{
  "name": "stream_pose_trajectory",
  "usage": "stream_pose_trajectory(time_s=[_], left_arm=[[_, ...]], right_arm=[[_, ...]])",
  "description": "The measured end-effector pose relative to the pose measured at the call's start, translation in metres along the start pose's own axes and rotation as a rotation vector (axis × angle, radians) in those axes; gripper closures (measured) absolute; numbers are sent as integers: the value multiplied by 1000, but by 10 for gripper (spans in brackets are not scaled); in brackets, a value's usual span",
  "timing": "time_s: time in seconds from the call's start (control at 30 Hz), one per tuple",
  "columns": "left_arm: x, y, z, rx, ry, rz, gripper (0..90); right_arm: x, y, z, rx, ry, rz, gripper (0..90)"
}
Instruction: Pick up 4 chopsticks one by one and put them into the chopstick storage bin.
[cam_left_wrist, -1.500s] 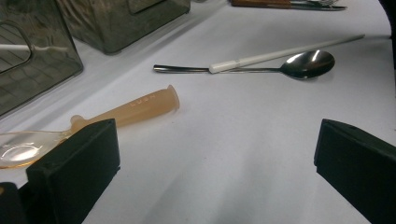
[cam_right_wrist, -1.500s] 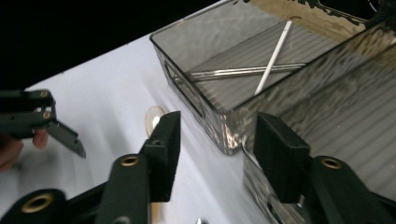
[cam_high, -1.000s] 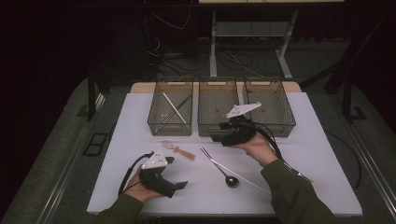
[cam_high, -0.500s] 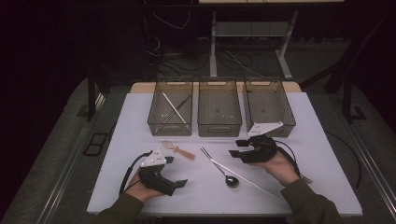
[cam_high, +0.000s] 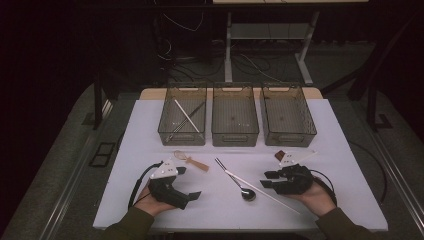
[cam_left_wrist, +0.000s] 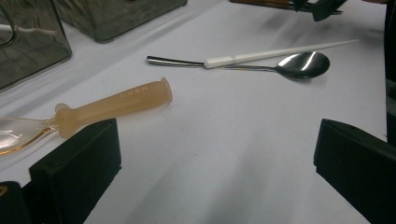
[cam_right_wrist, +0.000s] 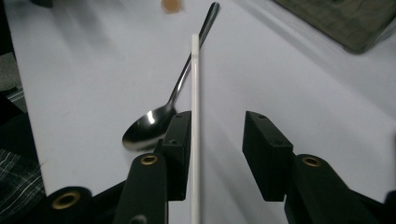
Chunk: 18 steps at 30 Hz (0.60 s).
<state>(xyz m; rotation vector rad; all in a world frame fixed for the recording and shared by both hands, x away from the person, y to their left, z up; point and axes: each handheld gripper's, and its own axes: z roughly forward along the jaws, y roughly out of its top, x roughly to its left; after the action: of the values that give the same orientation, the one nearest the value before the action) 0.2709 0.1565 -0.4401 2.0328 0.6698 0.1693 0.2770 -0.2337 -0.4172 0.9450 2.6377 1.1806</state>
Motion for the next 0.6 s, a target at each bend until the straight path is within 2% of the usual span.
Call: stream_pose_trajectory(time_s=[0.07, 0.2, 0.4, 0.6], left_arm=[[-1, -1, 1, 3, 2, -2, 0], [0, -2, 2, 14, 8, -9, 0], [-2, -2, 4, 18, 6, -10, 0], [-1, -1, 3, 14, 12, -8, 0]], right_arm=[[1, -6, -4, -8, 1, 0, 643], [3, -17, -9, -1, 12, 15, 611], [8, -33, -9, 50, 17, 13, 615], [10, -37, -10, 51, 13, -3, 706]])
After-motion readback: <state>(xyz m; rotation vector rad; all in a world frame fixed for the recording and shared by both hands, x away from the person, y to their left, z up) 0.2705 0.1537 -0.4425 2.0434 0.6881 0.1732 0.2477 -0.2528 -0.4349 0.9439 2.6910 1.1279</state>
